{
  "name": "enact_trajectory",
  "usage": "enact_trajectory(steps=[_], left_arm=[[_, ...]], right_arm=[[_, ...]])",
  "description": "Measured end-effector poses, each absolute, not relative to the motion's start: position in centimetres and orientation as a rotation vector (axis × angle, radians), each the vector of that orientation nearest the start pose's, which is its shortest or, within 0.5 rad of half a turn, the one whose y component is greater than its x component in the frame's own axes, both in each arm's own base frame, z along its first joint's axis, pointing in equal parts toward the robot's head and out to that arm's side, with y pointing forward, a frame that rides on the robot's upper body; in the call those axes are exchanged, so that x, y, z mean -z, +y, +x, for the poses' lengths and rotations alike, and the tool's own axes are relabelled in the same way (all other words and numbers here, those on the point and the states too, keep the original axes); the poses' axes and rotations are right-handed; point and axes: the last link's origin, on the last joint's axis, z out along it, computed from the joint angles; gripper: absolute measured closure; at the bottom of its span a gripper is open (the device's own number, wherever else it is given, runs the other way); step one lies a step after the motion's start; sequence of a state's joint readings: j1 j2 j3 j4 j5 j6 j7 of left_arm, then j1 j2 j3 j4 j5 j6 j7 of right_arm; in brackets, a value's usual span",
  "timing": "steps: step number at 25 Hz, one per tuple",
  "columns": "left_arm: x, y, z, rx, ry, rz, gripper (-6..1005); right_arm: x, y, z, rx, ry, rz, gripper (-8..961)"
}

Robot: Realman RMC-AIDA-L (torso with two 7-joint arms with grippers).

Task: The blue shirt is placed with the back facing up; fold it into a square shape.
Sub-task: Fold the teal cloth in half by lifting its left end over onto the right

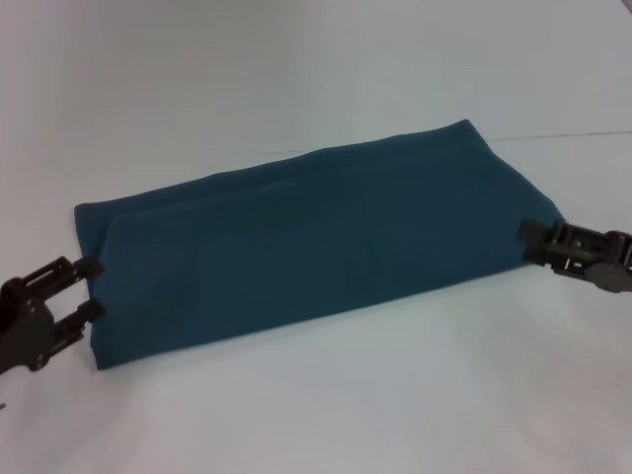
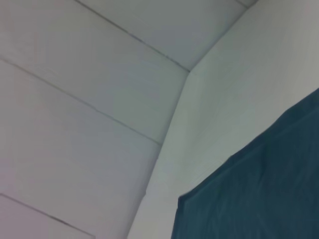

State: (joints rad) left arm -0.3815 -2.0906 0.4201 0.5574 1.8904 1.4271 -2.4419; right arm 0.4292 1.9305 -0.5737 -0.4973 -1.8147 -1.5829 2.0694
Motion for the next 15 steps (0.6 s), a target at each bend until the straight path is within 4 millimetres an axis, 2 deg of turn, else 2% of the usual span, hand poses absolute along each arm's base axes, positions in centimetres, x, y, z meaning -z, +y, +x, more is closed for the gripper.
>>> enact_trajectory(steps=[5,15], left_arm=[[-1.7,29.8,-34.2,-1.403,2.511,1.646,325],[-0.3,30.0,-35.3,-1.363,2.641,1.565,325]], right_arm=[[-6.2,31.6,31.5,-1.098,1.670,-2.164,162],[-6.1,32.3,31.6,-1.024,1.622,-2.191,163]])
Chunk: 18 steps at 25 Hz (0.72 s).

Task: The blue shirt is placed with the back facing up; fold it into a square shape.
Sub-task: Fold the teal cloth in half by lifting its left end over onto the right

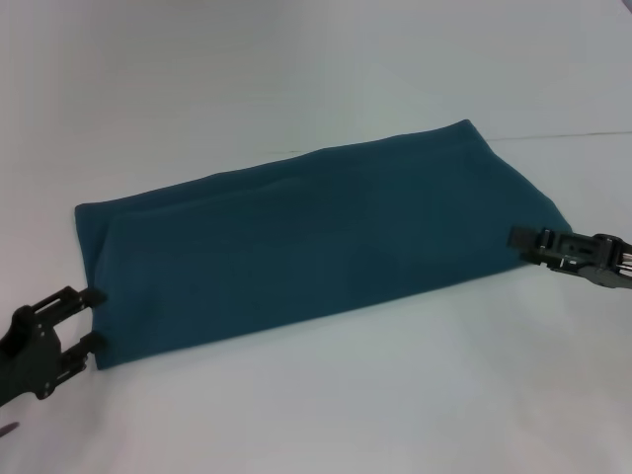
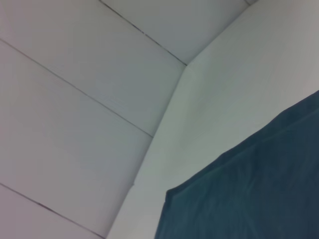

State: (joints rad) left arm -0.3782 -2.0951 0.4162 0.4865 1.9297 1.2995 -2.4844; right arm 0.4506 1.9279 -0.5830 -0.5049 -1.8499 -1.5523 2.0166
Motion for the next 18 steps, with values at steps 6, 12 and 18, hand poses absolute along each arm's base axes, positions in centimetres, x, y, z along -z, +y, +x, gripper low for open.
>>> enact_trajectory(steps=[6,12,18], left_arm=[[0.8,30.3,-35.7,-1.336,2.705,1.526,325],[1.6,30.4,-35.7,-1.287,2.739,1.525,326],[0.5,29.4,-35.6,-1.337,2.673,1.491,326]], right_arm=[[-6.0,32.5,31.6,-0.980,1.603,-2.216,163],[-6.0,32.5,31.8,-0.949,1.598,-2.229,163],[-6.2,32.4,32.0,-0.949,1.599,-2.219,163]])
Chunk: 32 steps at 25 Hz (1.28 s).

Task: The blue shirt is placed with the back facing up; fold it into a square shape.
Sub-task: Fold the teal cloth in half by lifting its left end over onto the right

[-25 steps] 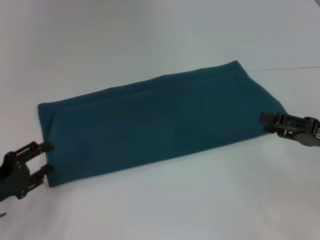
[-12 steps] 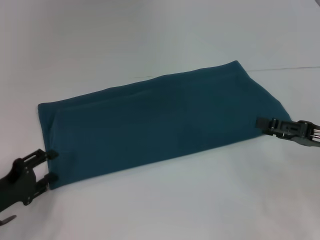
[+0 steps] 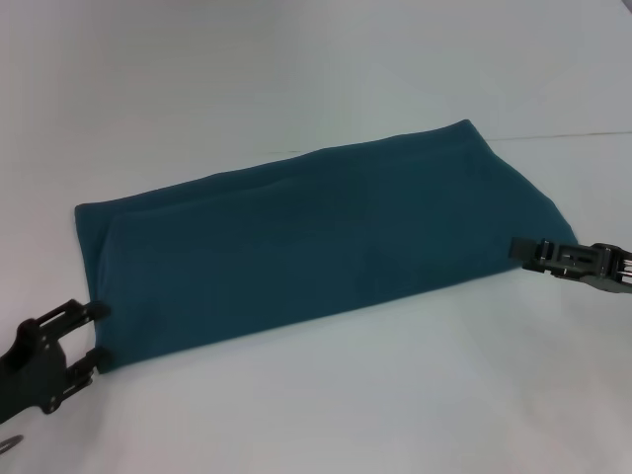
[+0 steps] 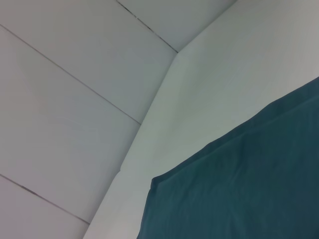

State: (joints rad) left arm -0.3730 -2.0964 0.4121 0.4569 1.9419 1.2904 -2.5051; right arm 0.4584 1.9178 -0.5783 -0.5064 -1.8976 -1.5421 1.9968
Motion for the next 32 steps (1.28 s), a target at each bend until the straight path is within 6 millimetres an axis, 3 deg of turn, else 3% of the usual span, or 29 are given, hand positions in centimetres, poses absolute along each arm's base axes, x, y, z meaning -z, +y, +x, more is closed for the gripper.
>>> enact_trajectory(steps=[10,32], left_arm=[[0.2,27.7,-36.5,-1.279,2.727,1.357,326],[0.5,28.3,-37.0,-1.242,2.812,1.310,327]], right_arm=[[-6.2,32.4,32.0,-0.945,1.598,-2.226,162],[-6.2,32.1,32.4,-0.930,1.608,-2.220,162]])
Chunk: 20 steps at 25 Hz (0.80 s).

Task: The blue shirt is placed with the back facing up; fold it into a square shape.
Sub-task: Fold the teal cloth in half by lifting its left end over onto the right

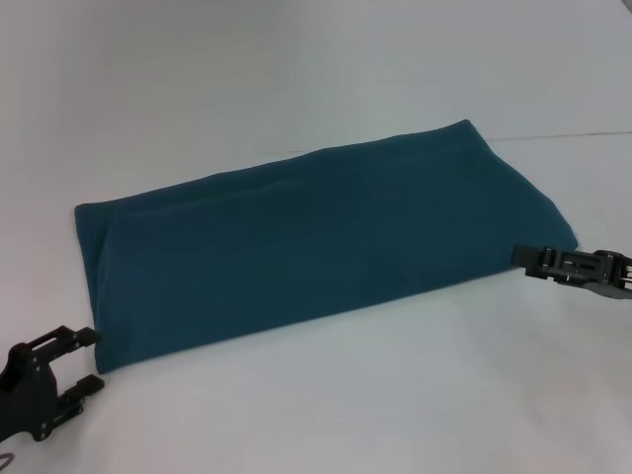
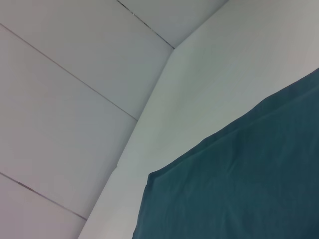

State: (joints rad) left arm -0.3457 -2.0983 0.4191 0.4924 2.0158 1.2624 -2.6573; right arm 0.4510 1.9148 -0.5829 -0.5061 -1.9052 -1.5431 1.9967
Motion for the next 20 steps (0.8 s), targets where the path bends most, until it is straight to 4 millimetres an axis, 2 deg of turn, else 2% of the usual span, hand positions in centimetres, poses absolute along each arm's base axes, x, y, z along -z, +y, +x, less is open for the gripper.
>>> enact_trajectory(steps=[10,20], left_arm=[[0.7,28.8,-36.7,-1.219,2.816,1.328,327],[1.5,30.6,-35.4,-1.169,2.798,1.394,326]], right_arm=[[-6.2,32.1,32.4,-0.924,1.608,-2.223,163],[-6.1,32.0,32.5,-0.903,1.612,-2.230,163]])
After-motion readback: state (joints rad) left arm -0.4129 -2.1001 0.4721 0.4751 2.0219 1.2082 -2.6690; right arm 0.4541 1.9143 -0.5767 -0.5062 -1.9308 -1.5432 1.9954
